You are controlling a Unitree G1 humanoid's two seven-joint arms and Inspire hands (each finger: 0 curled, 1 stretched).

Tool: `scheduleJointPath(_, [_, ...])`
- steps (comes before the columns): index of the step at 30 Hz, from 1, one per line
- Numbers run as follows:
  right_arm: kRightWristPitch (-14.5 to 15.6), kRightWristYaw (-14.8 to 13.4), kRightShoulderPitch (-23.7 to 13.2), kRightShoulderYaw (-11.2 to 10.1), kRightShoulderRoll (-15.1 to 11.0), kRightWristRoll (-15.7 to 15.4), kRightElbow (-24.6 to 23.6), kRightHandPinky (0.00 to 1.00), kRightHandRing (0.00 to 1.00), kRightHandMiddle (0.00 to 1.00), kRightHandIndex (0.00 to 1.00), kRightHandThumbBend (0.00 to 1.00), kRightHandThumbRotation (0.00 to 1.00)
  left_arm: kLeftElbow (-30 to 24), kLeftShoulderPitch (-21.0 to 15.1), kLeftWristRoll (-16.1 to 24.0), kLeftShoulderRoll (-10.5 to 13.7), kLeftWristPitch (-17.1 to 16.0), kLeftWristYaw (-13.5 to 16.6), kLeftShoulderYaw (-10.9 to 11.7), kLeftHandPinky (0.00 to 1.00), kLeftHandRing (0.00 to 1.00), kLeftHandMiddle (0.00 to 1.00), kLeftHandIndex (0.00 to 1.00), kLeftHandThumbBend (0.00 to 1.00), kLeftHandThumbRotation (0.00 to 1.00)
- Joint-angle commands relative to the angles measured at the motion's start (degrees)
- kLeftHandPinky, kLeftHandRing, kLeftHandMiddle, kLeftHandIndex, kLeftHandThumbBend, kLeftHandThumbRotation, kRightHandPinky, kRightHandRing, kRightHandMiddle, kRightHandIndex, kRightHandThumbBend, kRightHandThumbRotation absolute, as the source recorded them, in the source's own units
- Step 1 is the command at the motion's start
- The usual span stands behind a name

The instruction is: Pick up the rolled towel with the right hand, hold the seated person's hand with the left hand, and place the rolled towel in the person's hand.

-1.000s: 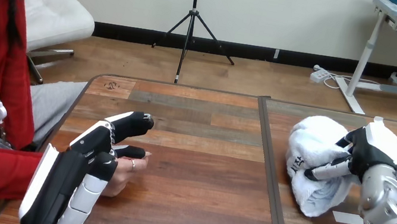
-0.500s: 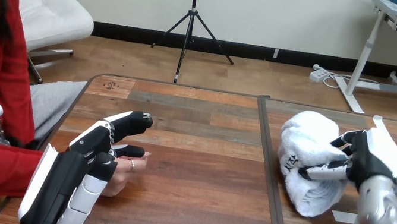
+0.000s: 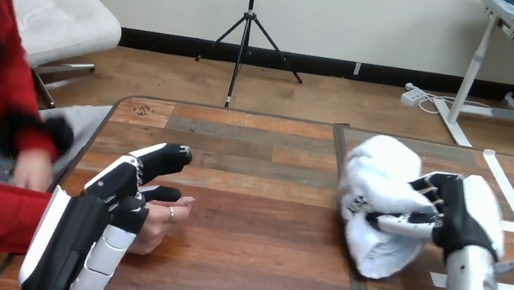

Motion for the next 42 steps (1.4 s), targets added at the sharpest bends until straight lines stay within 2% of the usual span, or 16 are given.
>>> scheduleJointPath(1, [-7.44, -3.53, -2.03, -2.21, 0.3, 1.63, -4.87, 0.36, 0.41, 0.45, 0.47, 0.7, 0.0, -1.83, -2.5, 0.3, 0.02, -0.46, 0.38, 1.57, 0.73, 0.83, 0.8, 0.75, 0.83, 0.99])
scheduleJointPath(5, [-11.21, -5.75, -1.17, -2.07, 0.1, 1.12, -5.49, 0.36, 0.4, 0.44, 0.47, 0.71, 0.0, -1.17, -3.1, 2.36, 0.54, -1.13, 1.19, 2.66, 0.72, 0.81, 0.79, 0.75, 0.82, 0.99])
scheduleJointPath(7, [-13.13, -6.86, -0.69, -2.02, -0.07, 0.85, -5.89, 0.36, 0.4, 0.44, 0.47, 0.72, 0.0, -1.82, -2.99, 4.29, 1.18, 0.3, 1.67, 3.33, 0.72, 0.8, 0.79, 0.75, 0.84, 1.0])
scheduleJointPath(12, [-16.75, -9.49, 0.38, -1.79, -0.47, -0.02, -7.15, 0.35, 0.4, 0.44, 0.47, 0.73, 0.0, -2.59, -3.23, 6.08, 2.33, 2.7, 1.67, 4.52, 0.73, 0.81, 0.8, 0.76, 0.89, 1.0])
scheduleJointPath(15, [-19.38, -10.47, 1.12, -2.0, -0.63, -0.11, -8.05, 0.35, 0.39, 0.44, 0.47, 0.73, 0.0, -2.09, -3.88, 7.28, 2.97, 2.58, 1.94, 5.37, 0.73, 0.8, 0.8, 0.77, 0.87, 0.99])
scheduleJointPath(18, [-22.08, -11.32, 1.85, -2.21, -0.81, -0.16, -8.95, 0.34, 0.39, 0.44, 0.47, 0.73, 0.0, -1.67, -4.55, 8.98, 3.51, 2.76, 2.43, 6.34, 0.69, 0.78, 0.79, 0.77, 0.83, 0.95])
scheduleJointPath(24, [-26.35, -12.74, 3.34, -2.57, -1.29, -0.5, -11.28, 0.35, 0.39, 0.44, 0.48, 0.71, 0.0, -1.86, -5.37, 11.28, 4.76, 4.18, 2.84, 7.74, 0.65, 0.78, 0.8, 0.77, 0.85, 0.89])
scheduleJointPath(30, [-29.11, -14.46, 4.5, -3.07, -1.51, -1.33, -13.38, 0.34, 0.37, 0.42, 0.48, 0.71, 0.0, -1.88, -5.95, 11.31, 5.7, 4.91, 2.36, 8.52, 0.67, 0.8, 0.81, 0.78, 0.86, 0.82])
scheduleJointPath(34, [-30.56, -16.6, 5.61, -3.29, -1.86, -2.87, -15.85, 0.31, 0.35, 0.41, 0.48, 0.71, 0.0, -1.19, -6.92, 11.41, 6.58, 4.4, 2.22, 9.16, 0.68, 0.81, 0.82, 0.78, 0.85, 0.78])
scheduleJointPath(39, [-31.38, -17.85, 7.02, -3.81, -1.89, -3.91, -19.07, 0.29, 0.34, 0.41, 0.48, 0.72, 0.0, -0.31, -8.02, 12.56, 7.26, 3.29, 2.8, 9.84, 0.68, 0.81, 0.83, 0.79, 0.83, 0.74])
scheduleJointPath(42, [-31.75, -17.7, 8.04, -4.24, -1.8, -3.83, -21.41, 0.29, 0.34, 0.4, 0.47, 0.72, 0.0, -0.41, -8.47, 12.96, 7.81, 4.04, 2.67, 10.06, 0.68, 0.82, 0.84, 0.8, 0.84, 0.73])
